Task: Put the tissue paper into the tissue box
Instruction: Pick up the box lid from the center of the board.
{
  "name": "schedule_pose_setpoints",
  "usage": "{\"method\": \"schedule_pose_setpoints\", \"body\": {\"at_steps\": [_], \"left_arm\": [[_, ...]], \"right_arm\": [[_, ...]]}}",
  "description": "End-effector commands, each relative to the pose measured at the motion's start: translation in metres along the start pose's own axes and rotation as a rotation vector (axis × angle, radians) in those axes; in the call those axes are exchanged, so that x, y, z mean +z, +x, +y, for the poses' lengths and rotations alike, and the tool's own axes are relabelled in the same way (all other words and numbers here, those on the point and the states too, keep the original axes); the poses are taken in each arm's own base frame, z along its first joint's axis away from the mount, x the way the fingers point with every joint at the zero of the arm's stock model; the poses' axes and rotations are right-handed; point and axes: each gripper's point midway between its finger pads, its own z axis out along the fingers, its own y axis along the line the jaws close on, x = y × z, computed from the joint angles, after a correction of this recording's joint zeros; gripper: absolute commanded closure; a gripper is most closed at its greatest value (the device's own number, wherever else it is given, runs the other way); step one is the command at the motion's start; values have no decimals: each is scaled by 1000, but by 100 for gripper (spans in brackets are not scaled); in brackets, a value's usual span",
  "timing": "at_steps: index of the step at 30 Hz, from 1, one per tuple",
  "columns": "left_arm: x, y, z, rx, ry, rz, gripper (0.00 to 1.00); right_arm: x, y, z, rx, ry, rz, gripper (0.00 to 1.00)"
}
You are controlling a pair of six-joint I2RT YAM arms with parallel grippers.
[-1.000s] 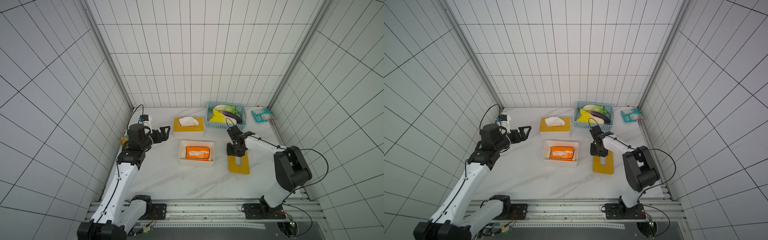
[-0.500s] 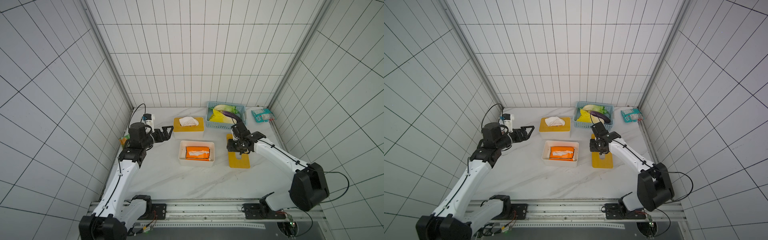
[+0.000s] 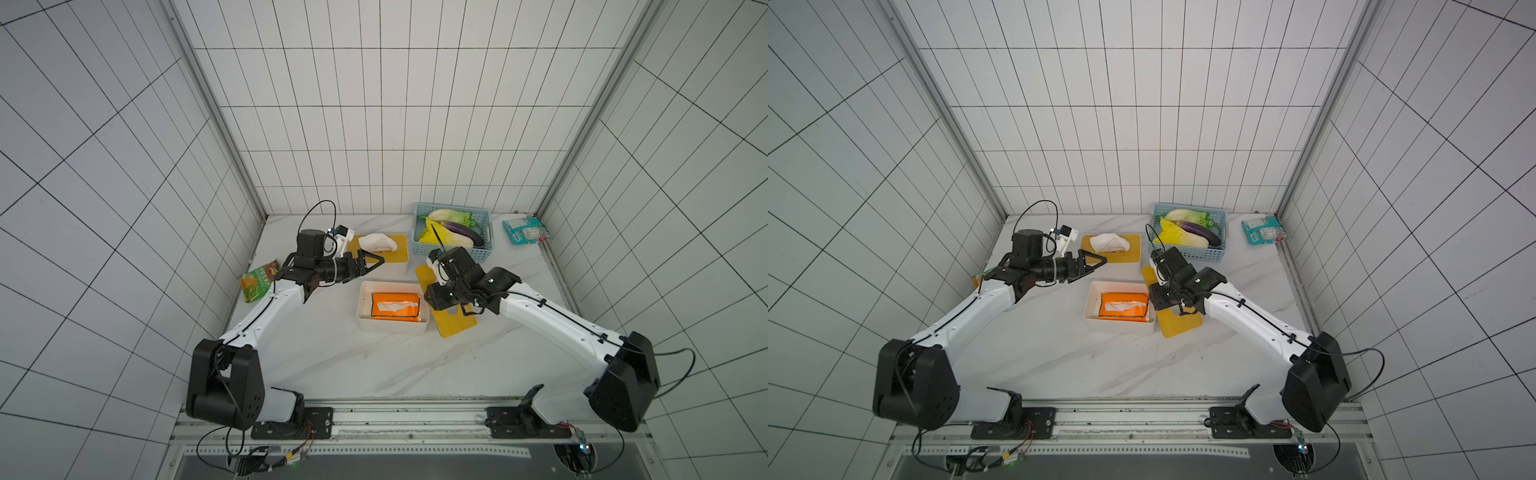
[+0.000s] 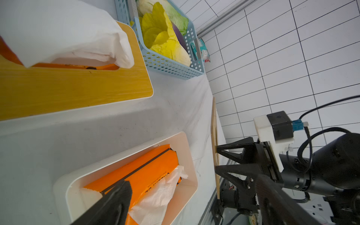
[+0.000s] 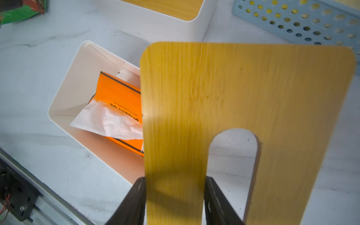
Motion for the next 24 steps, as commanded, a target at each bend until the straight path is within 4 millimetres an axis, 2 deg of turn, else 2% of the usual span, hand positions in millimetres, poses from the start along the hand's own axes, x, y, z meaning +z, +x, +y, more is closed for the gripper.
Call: {"method": "schedule_pose_setpoints", "body": {"at_steps": [1, 7, 14, 19, 24], "left_arm": [[10, 7, -15, -75, 96, 101, 6], [34, 26, -17, -94, 94, 217, 12], [48, 35, -15, -122, 91, 279, 28], [57, 40, -18, -127, 101, 310, 36], [66, 45, -20, -133, 107, 338, 48]], "right_arm": [[-6, -9, 17, -67, -40, -45, 79], [-5, -6, 32, -114, -66, -51, 79], [-5, -6, 46, -161, -88, -58, 79], [-4, -5, 52, -179, -90, -60, 79], [-2, -5, 56, -189, -92, -56, 79]]}}
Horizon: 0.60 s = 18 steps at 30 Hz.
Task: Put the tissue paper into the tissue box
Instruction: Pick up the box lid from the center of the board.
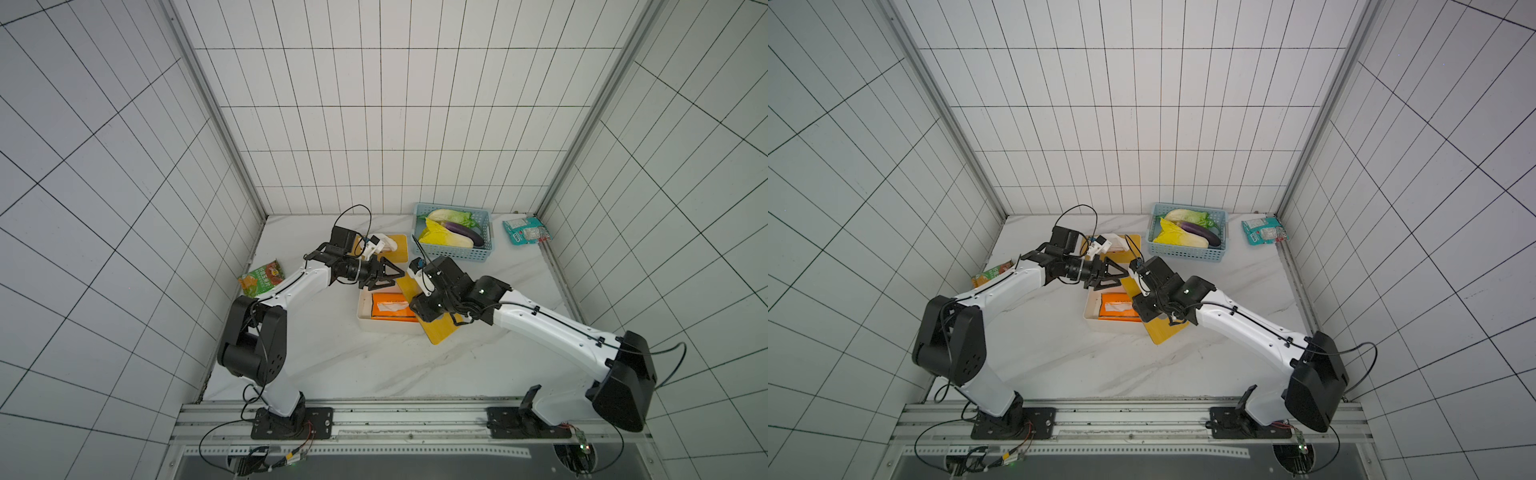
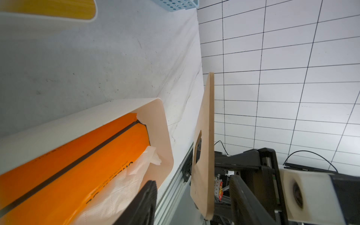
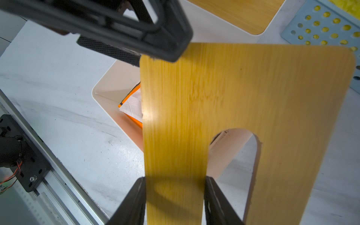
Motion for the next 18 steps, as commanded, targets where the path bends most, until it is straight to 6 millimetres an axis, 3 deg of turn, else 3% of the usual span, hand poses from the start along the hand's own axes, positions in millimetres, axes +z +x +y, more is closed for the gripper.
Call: {"method": "schedule_pose_setpoints", "body": {"at_steps": [1, 10, 18], "left_arm": [[6, -2, -9, 26, 23, 20, 50], [17, 4, -8, 18, 26, 53, 70], [18, 8, -11, 21, 35, 61, 100]], "right_arm": [[0, -11, 7, -29, -4, -29, 79], [6, -13, 12, -40, -3, -22, 78], [9, -15, 10, -38, 9, -23, 76]]}}
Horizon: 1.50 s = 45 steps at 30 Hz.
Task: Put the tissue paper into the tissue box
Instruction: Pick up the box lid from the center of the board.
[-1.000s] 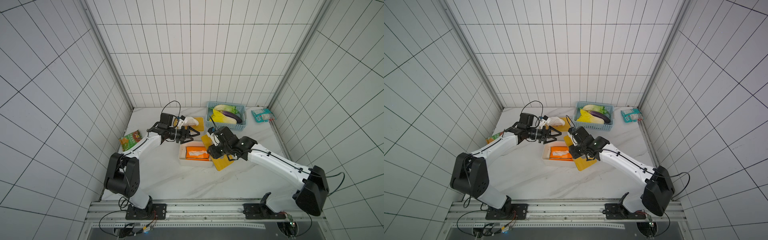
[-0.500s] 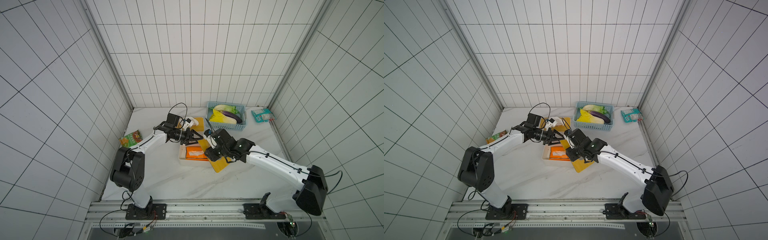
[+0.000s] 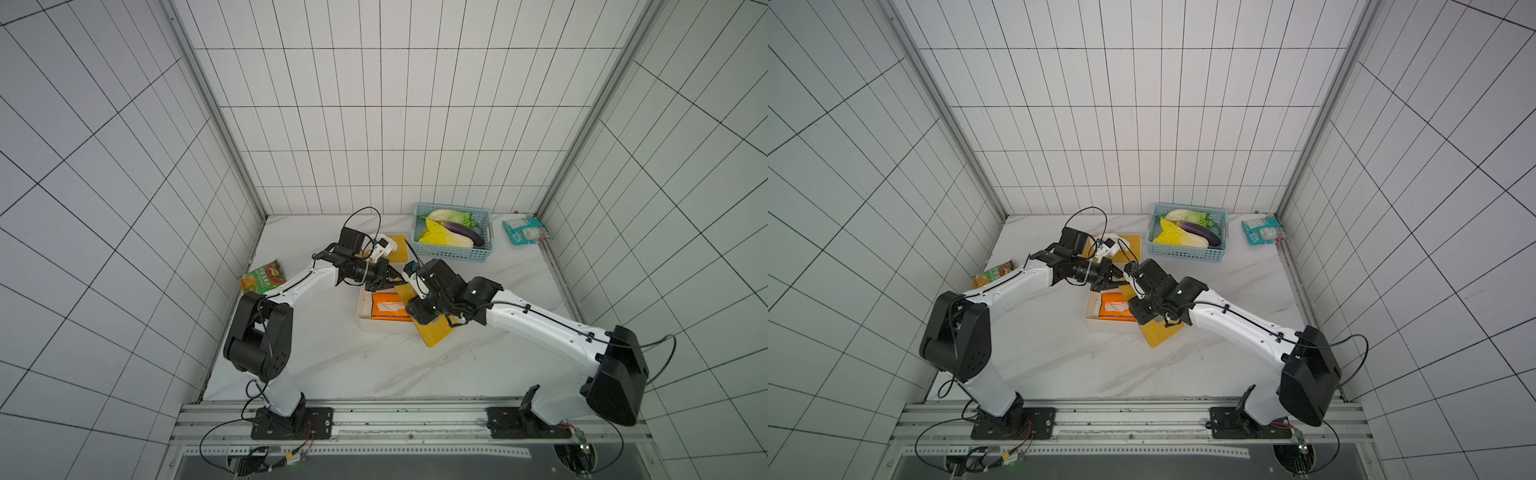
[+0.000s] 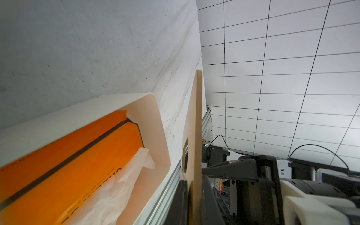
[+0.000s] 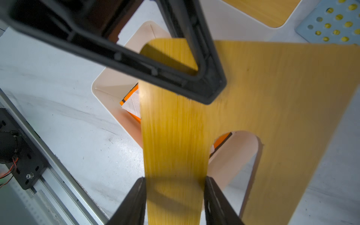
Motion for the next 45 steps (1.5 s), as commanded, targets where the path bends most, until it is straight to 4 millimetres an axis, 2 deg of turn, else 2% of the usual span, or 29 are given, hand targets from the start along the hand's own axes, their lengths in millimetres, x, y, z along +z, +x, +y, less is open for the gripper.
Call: {"method": "schedule_pose_setpoints", "body": {"at_steps": [1, 6, 11, 17, 22, 26, 31, 35, 45], "left_arm": [[3, 3, -12, 5, 57, 33, 100], [2, 1, -15, 6, 74, 15, 100], [-12, -9, -22, 28, 87, -52, 100], [-59, -29, -21, 26, 120, -233, 100], [-97, -34, -17, 7, 139, -366, 100], [-115, -33, -18, -9, 167, -438, 100], [-127, -30, -19, -45, 196, -505, 100], [-132, -30, -23, -76, 234, -546, 100], [-131, -24, -23, -118, 284, -551, 100]], "right_arm": [[0, -15, 2, -17, 13, -38, 76], [-4, -19, 0, -8, 26, -54, 72], [-30, -34, 3, 22, 11, -128, 63], [-66, -49, -4, 116, -13, -235, 50], [-75, -48, -23, 323, -132, -270, 47], [-81, -43, -45, 499, -242, -337, 42], [-83, -38, -61, 705, -377, -428, 32], [-77, -38, -65, 861, -502, -505, 30], [-71, -55, -71, 1070, -711, -630, 38]]}}
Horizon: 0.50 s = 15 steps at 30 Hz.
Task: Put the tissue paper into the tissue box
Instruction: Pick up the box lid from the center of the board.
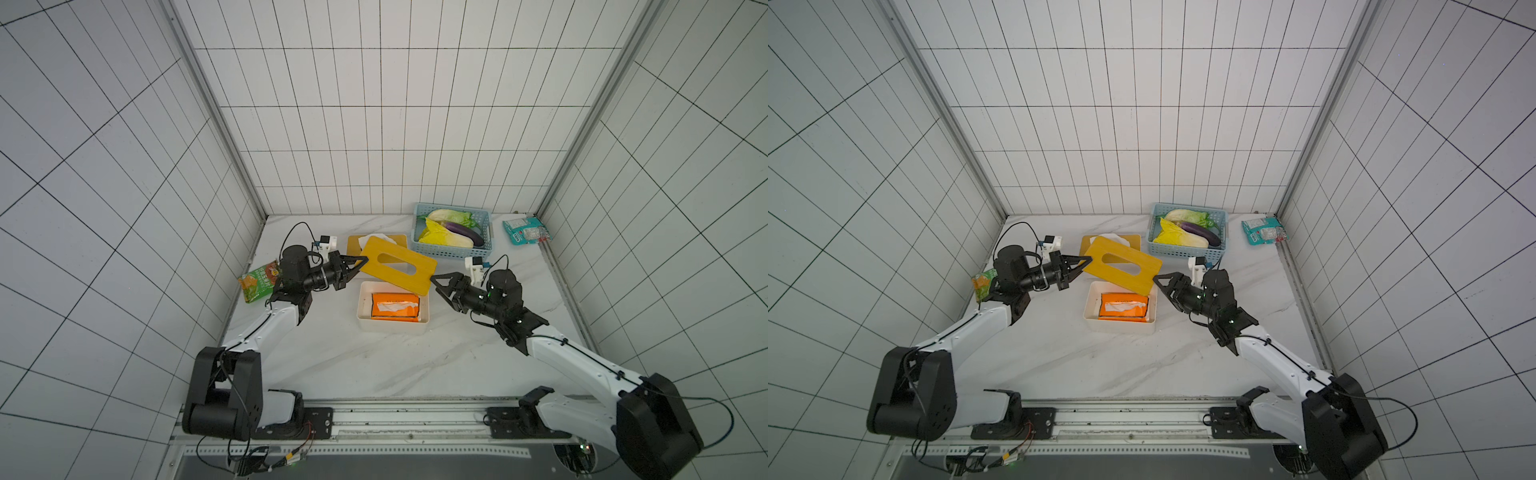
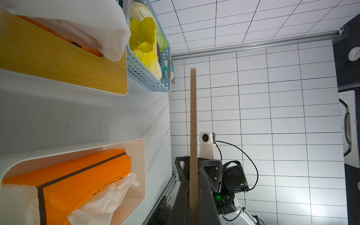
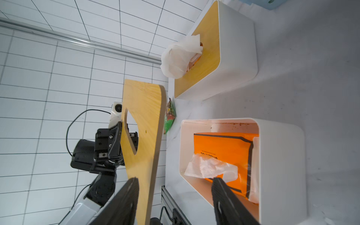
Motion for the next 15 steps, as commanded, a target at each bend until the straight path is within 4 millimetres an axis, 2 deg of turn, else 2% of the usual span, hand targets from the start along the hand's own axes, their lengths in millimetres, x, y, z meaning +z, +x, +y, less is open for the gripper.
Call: {"method": "schedule_pose_setpoints", "body": {"at_steps": [1, 8, 15], "left_arm": [[-3, 0, -18, 31, 57, -14, 100], [-3, 3, -19, 19, 71, -18, 100], [-2, 3, -20, 11, 79, -18, 100]], "right_arm": [[-1, -15, 37, 62, -180, -53, 38], [6, -21, 49, 130, -250, -52, 47], [9, -20, 52, 155, -258, -46, 56]]}}
